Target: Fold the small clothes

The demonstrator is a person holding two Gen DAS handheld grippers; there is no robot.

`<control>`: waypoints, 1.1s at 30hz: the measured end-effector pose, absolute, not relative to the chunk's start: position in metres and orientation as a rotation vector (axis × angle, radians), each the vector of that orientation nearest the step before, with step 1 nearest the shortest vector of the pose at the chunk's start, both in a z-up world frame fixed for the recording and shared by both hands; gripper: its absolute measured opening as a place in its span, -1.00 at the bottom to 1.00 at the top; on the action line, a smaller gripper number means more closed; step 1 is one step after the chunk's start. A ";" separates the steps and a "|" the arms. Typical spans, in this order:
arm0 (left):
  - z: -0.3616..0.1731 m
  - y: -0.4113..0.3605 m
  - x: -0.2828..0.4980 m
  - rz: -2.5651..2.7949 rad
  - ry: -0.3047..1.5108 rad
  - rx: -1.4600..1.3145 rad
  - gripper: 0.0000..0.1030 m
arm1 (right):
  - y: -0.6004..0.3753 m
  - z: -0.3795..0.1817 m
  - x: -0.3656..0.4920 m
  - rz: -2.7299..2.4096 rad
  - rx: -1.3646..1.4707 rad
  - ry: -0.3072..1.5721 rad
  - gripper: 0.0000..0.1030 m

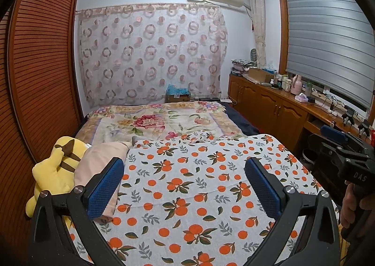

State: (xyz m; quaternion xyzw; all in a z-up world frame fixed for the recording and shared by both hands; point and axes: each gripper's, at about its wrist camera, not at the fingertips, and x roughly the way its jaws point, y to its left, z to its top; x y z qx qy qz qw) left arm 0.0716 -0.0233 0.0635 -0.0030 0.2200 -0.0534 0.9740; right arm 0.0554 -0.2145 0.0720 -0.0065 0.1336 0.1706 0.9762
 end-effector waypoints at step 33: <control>0.064 -0.022 0.070 -0.106 0.445 -0.010 1.00 | -0.217 0.069 0.060 0.343 -0.014 0.274 0.52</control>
